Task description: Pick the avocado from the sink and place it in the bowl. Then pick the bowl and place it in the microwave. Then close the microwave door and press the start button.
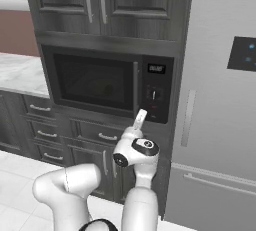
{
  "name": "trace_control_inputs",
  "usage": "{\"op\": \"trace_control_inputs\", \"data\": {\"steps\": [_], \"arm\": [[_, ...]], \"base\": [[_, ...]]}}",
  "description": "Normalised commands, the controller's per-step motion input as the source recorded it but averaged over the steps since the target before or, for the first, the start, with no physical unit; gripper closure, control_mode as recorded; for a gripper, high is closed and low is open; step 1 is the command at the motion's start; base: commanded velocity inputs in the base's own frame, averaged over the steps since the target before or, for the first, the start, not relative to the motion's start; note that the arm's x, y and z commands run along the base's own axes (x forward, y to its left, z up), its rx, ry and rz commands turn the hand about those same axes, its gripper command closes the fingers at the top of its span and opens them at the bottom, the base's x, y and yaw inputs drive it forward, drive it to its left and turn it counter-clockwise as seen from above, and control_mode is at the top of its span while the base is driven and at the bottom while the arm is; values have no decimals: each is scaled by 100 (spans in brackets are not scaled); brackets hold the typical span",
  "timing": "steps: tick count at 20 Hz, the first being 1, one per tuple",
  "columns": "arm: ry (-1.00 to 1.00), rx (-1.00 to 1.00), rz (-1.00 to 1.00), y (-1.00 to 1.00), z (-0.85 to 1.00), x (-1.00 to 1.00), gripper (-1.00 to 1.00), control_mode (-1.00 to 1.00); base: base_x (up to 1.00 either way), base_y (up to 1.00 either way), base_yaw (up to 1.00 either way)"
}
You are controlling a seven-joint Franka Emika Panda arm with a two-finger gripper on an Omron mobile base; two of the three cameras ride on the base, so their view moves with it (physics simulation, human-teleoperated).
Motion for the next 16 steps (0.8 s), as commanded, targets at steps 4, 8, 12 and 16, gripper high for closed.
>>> {"op": "trace_control_inputs", "data": {"steps": [4, 8, 12, 16], "arm": [[1, 0, 0, -47, 0, 24, 100, -100], [0, 0, 2, -58, -4, 10, 100, -100], [0, 0, 5, -26, -21, 1, 100, -100], [-4, -1, 14, 1, -28, -2, 100, -100]], "base": [[0, 0, 0], [0, 0, 0], [0, 0, 0], [0, 0, 0]]}}
